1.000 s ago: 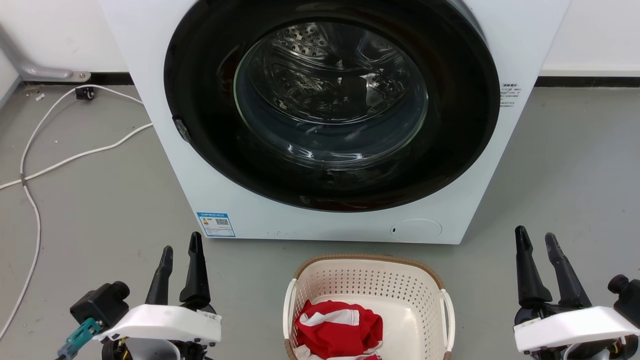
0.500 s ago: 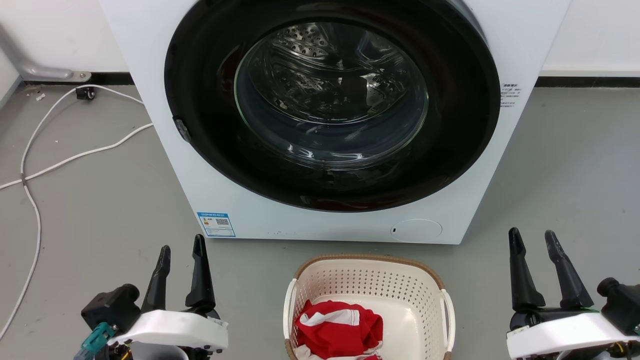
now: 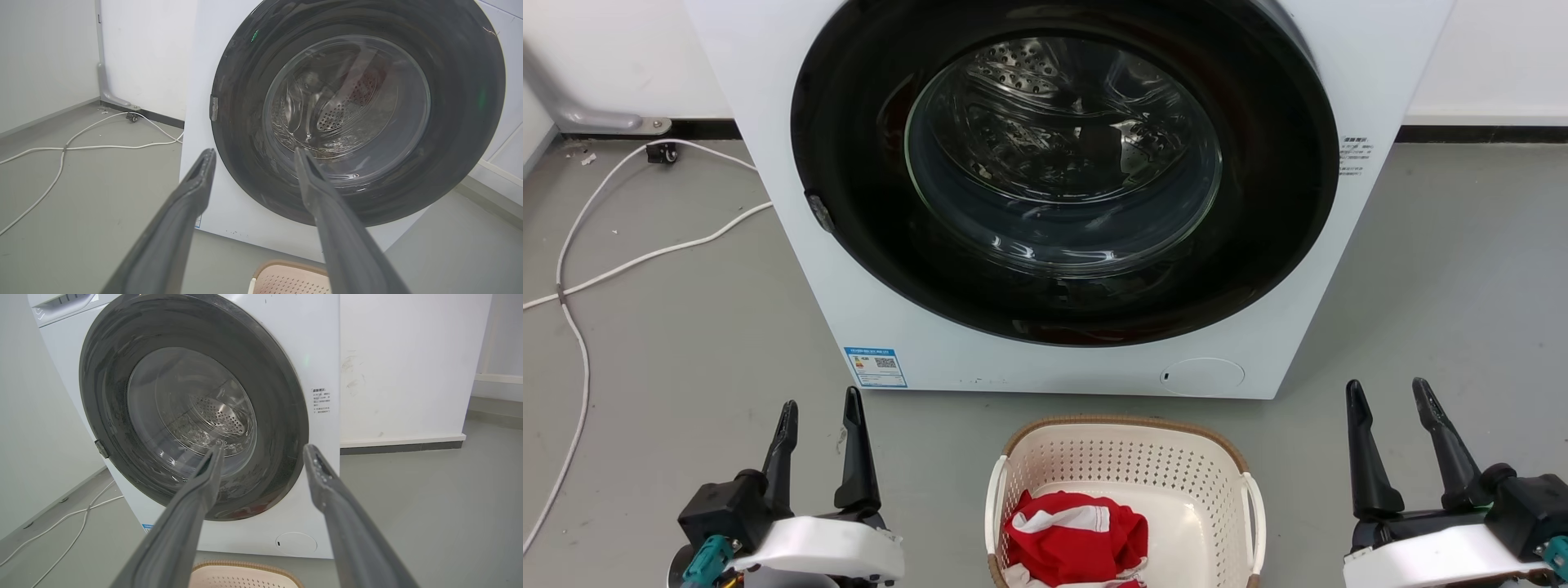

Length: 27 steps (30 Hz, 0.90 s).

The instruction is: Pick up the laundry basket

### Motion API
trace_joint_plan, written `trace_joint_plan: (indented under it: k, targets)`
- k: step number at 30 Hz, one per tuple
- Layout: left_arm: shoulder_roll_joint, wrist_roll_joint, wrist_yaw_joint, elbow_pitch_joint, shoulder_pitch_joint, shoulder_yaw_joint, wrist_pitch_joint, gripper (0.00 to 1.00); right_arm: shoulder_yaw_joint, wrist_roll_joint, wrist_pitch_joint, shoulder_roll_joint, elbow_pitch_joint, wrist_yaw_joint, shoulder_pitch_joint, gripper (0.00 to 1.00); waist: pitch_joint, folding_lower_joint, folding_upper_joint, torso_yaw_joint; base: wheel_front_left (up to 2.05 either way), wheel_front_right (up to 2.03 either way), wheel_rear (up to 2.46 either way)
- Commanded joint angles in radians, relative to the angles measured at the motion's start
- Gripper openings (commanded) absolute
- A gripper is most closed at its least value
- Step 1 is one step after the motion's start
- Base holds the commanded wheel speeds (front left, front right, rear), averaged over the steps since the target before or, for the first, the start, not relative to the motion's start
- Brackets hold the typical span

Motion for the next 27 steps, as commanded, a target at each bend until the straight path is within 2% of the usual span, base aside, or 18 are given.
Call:
trace_joint_plan:
  k: [1,27]
  targets:
    - [0.003,0.023,0.005,-0.01,0.003,-0.002,-0.01,1.0,0.0,-0.023,-0.01,-0.002,-0.012,0.0,0.009,1.0,0.0,-0.0001,0.0,0.0,0.0,0.0,0.0]
    - [0.003,0.211,0.037,-0.029,0.03,-0.009,-0.058,1.0,0.006,-0.231,-0.058,-0.001,-0.052,0.0,0.04,1.0,0.005,-0.0001,0.0,0.002,0.0,0.0,0.0]
